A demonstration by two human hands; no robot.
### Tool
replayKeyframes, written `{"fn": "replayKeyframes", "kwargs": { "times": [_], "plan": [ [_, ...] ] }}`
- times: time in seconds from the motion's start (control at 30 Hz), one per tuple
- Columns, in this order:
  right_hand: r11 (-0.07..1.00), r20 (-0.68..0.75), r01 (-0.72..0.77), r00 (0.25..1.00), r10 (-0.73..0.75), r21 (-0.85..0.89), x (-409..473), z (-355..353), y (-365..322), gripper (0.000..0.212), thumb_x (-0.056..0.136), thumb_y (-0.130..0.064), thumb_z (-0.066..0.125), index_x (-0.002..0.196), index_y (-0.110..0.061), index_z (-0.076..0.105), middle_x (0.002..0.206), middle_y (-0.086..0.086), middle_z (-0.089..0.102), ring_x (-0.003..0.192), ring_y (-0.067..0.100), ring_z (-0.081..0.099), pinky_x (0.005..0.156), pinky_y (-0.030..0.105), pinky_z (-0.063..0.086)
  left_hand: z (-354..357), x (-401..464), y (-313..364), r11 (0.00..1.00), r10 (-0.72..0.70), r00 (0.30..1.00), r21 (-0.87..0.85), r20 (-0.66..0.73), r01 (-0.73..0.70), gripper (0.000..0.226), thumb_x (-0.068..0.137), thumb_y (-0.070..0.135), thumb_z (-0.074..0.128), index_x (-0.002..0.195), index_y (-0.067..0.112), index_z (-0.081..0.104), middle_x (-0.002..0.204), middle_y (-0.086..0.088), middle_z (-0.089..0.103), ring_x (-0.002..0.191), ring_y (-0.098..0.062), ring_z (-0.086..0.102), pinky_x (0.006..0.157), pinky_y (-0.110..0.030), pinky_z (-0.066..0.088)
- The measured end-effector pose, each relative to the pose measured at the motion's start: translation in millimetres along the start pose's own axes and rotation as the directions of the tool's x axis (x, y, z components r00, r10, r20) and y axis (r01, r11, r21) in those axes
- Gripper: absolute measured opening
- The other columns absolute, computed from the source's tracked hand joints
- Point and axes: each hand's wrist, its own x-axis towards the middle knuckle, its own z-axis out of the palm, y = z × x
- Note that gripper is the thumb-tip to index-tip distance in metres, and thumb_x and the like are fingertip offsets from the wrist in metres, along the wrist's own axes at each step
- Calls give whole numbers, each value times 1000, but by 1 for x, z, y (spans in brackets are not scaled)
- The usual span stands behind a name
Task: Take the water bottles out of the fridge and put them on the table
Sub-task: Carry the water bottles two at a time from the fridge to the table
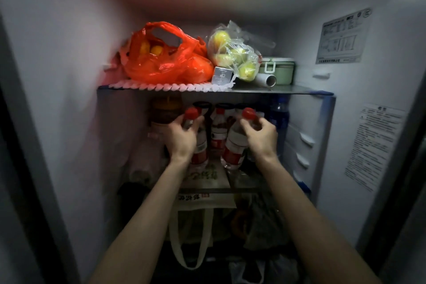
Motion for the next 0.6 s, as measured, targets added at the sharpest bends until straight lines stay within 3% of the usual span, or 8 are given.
{"fn": "replayKeyframes", "kwargs": {
  "times": [0.13, 0.27, 0.37, 0.43, 0.5, 0.6],
  "plan": [
    [997, 9, 77, 997, -77, 22, -28, -37, -40, 14, 84, -38, 76, 91, -29, 69, 86, -10, 72, 80, 5, 66, 74, 22, 54, -33, -31, 41, 997, 41, 999, 64, -12, -40, 34, 78, 52, 75, 92, 21, 76, 82, 6, 75, 77, -12, 68, 74, -32, 54],
    [995, 29, 78, 996, -80, 66, -67, -71, -68, 18, 84, -36, 76, 97, -27, 67, 87, -13, 67, 92, 14, 67, 85, 34, 56, -64, -71, 75, 999, 38, 998, 2, 55, -38, 31, 76, 50, 77, 85, 21, 76, 79, 8, 74, 76, -11, 69, 74, -36, 57],
    [994, 73, 51, 996, -59, 99, -107, -98, -86, 41, 83, -37, 76, 116, -14, 67, 102, -2, 70, 100, 19, 67, 90, 41, 57, -87, -113, 97, 998, 1, 995, -58, 100, 5, 26, 72, 52, 79, 77, 27, 72, 77, 7, 75, 76, -15, 72, 76, -42, 59],
    [993, 84, 56, 994, -65, 107, -137, -119, -100, 47, 81, -43, 76, 117, -14, 67, 109, 4, 72, 100, 21, 69, 90, 46, 57, -106, -148, 113, 999, -10, 996, -42, 94, 14, 23, 75, 49, 78, 72, 29, 69, 72, 11, 72, 72, -11, 70, 71, -35, 58],
    [992, 126, 61, 989, -75, 108, -168, -140, -115, 34, 80, -47, 76, 105, -24, 70, 104, 3, 74, 98, 20, 70, 89, 45, 57, -126, -187, 130, 1000, -17, 997, 1, 81, 17, 21, 79, 48, 76, 75, 28, 69, 70, 15, 69, 69, -3, 65, 65, -25, 51],
    [993, 211, 47, 975, -69, 104, -218, -170, -144, 13, 83, -44, 74, 87, -35, 66, 90, -7, 73, 90, 14, 70, 85, 37, 57, -163, -243, 154, 997, -52, 993, -59, 107, 58, 15, 80, 42, 77, 77, 29, 71, 78, 8, 75, 74, -7, 70, 71, -29, 57]
  ]
}}
